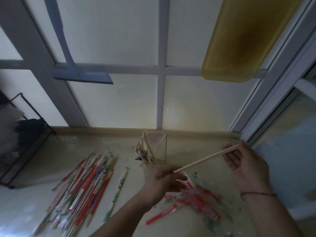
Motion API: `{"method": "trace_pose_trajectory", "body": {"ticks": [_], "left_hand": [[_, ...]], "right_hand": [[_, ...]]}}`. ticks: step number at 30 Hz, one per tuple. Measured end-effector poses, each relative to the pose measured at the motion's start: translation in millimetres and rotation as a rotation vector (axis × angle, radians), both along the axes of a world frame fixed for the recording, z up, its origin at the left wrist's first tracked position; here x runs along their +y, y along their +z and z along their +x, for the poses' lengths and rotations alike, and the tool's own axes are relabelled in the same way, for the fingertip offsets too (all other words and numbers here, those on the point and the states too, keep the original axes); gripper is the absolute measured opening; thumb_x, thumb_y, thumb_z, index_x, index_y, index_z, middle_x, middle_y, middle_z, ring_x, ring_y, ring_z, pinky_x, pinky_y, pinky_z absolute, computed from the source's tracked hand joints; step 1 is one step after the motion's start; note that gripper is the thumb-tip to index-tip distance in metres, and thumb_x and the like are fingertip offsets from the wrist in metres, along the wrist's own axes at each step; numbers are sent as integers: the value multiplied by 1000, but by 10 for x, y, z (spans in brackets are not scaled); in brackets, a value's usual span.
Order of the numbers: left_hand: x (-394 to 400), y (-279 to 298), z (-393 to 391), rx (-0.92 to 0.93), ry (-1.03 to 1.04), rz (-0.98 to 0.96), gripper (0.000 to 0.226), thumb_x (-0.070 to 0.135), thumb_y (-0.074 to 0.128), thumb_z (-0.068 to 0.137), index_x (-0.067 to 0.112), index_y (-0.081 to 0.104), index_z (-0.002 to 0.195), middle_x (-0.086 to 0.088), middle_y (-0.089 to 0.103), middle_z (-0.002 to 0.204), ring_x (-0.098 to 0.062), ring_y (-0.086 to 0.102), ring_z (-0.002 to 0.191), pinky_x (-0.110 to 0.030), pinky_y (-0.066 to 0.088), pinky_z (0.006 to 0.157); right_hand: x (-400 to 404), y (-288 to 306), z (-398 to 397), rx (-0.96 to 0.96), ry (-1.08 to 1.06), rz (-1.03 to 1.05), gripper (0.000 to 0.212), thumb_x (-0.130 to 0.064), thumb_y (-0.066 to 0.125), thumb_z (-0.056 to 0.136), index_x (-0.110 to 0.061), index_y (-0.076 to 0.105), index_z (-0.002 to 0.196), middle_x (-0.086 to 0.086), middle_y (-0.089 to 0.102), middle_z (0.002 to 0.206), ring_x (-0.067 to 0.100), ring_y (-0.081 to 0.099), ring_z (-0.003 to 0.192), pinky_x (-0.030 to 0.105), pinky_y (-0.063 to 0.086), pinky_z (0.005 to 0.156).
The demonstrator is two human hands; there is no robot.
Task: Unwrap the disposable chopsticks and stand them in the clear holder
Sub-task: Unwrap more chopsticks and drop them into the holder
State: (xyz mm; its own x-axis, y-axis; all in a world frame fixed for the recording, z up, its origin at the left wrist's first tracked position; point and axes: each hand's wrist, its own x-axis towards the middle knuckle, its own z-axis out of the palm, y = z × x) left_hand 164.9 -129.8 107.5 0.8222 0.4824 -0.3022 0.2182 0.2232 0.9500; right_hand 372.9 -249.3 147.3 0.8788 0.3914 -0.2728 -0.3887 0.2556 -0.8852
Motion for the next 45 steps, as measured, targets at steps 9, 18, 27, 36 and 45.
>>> {"method": "trace_pose_trajectory", "body": {"ticks": [9, 18, 27, 36, 45], "left_hand": [[199, 270, -384, -366, 98, -589, 39, 15, 51, 83, -4, 68, 113, -29, 69, 107, -32, 73, 83, -32, 59, 67], [335, 179, -619, -392, 221, -530, 31, 8, 55, 90, -6, 67, 114, -23, 71, 91, -24, 73, 74, -27, 59, 62], [425, -26, -692, -192, 220, -355, 27, 3, 42, 100, 0, 67, 109, -19, 70, 85, -21, 70, 71, -28, 56, 66], [319, -251, -709, -162, 178, -529, 26, 14, 58, 94, -5, 63, 110, -19, 70, 84, -22, 71, 70, -26, 56, 62], [481, -359, -723, -74, 229, -484, 20, 13, 56, 98, -2, 66, 108, -23, 69, 87, -27, 69, 70, -31, 56, 66]], "right_hand": [[440, 75, -351, -61, 47, 18, 20, -21, 58, 95, -14, 63, 78, 2, 72, 65, 13, 71, 62, 24, 56, 54], [716, 285, -695, -146, 162, 80, 21, -26, 67, 77, -9, 68, 89, 5, 73, 77, 16, 72, 73, 26, 58, 64], [775, 158, -1034, -216, 175, 13, 19, -19, 54, 93, -10, 63, 107, 13, 74, 84, 27, 74, 77, 28, 59, 63], [839, 86, -978, -482, 138, -86, 45, -6, 60, 92, -23, 51, 132, 8, 76, 90, 29, 74, 76, 38, 61, 63], [910, 70, -755, -647, 65, -45, 38, -2, 57, 93, -31, 54, 118, 1, 75, 82, 23, 74, 71, 39, 62, 65]]}}
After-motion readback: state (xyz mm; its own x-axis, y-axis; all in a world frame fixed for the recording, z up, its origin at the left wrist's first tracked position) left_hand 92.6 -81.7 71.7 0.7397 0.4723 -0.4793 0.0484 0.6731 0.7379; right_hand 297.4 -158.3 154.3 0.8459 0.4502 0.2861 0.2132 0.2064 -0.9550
